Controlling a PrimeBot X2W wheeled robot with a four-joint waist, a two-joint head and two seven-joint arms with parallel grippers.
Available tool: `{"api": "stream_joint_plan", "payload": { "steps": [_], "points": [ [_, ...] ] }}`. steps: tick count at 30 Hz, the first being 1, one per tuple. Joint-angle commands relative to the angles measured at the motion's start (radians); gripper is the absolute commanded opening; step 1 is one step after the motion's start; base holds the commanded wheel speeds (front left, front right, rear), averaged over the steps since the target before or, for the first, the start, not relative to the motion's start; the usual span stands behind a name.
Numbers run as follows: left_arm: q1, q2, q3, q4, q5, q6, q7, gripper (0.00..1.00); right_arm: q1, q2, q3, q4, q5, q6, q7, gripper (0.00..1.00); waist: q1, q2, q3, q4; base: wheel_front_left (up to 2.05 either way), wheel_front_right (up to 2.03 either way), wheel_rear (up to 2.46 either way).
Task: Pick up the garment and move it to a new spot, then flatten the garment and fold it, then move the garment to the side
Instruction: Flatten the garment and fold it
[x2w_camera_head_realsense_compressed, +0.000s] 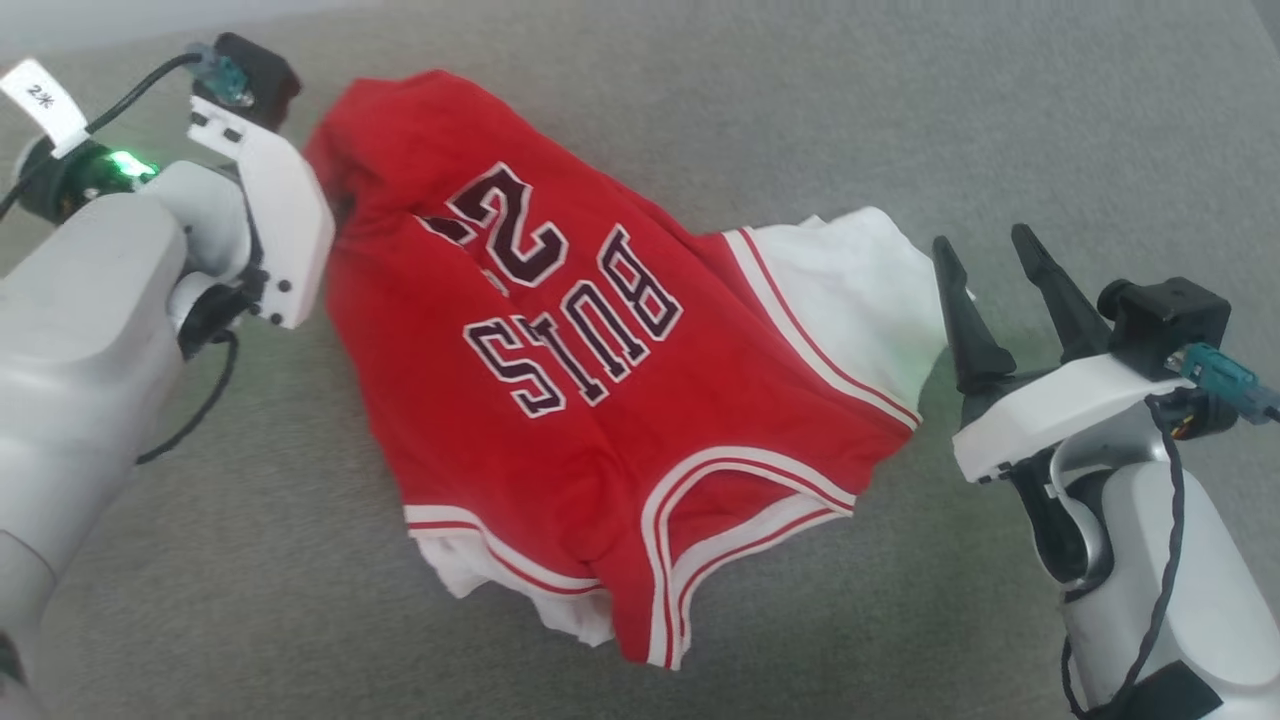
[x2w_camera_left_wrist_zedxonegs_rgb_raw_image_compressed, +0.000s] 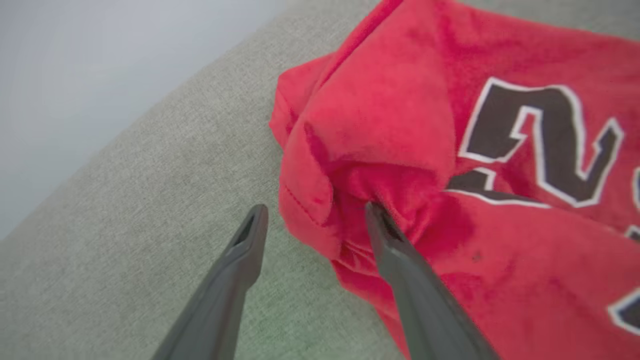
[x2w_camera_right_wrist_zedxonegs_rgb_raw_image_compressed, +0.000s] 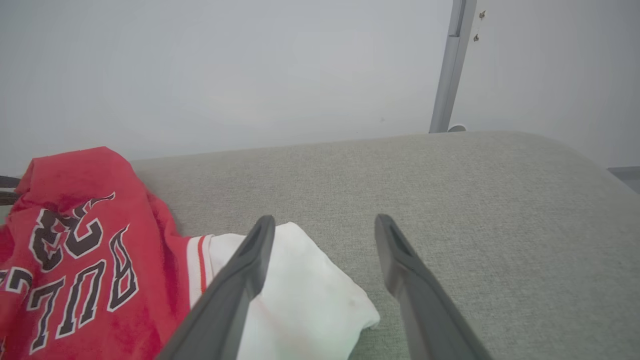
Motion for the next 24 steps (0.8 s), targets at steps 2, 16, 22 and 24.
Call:
{"api": "stream_joint_plan", "payload": {
  "steps": [2, 16, 22, 24],
  "points": [
    [0.017, 0.003, -0.014, -0.034, -0.046, -0.001, 0.017, 1.0, 0.021, -0.007, -0.01, 0.002, -0.011, 0.0, 0.001, 1.0, 0.0, 0.0, -0.063, 0.057, 0.0, 0.0, 0.0],
    [0.166, -0.022, -0.06, -0.183, -0.224, -0.001, 0.128, 1.0, 0.13, -0.011, -0.08, -0.015, -0.04, 0.0, 0.044, 1.0, 0.0, 0.0, -0.275, 0.215, 0.0, 0.0, 0.0],
    [0.242, -0.045, -0.064, -0.231, -0.284, 0.008, 0.173, 1.0, 0.157, 0.002, -0.079, -0.044, -0.049, 0.0, 0.061, 1.0, 0.0, 0.0, -0.309, 0.226, 0.0, 0.0, 0.0],
    [0.267, -0.051, -0.065, -0.247, -0.302, 0.013, 0.187, 1.0, 0.162, 0.006, -0.075, -0.052, -0.051, 0.0, 0.064, 1.0, 0.0, 0.0, -0.31, 0.218, 0.0, 0.0, 0.0]
  ]
}}
